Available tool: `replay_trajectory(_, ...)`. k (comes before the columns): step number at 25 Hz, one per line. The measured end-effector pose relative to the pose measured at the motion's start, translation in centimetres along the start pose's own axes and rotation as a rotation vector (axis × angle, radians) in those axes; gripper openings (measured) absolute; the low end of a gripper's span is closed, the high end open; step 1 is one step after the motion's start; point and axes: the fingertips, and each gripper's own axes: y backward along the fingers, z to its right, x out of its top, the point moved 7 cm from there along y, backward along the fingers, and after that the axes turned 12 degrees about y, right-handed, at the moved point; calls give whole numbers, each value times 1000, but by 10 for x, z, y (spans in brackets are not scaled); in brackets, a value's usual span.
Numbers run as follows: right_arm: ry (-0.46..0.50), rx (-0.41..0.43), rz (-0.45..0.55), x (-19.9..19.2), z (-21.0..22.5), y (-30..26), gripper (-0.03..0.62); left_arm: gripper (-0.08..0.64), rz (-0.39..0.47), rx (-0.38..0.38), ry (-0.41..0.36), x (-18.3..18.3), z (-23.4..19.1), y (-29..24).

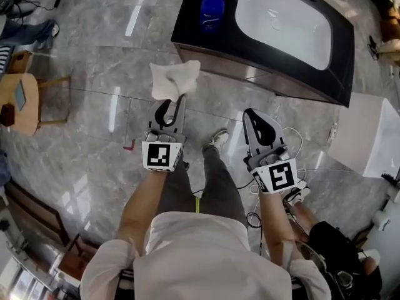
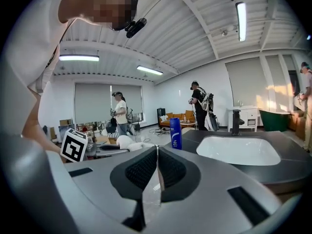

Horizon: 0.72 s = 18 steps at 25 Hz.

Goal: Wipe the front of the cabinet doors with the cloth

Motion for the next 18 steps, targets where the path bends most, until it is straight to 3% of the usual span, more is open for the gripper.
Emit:
replay_trajectory(7,17,-20,7,-45,-4,-45,37,87,2,-14,-9,-39,-47,-28)
replay_trajectory(14,38,25,65,-131,6,-98,37,87,52,-5,-10,-121,-86,-66)
replay_trajectory(18,88,22,106,-181,11,-124,37,87,109,0,-67,-166,-103,-85)
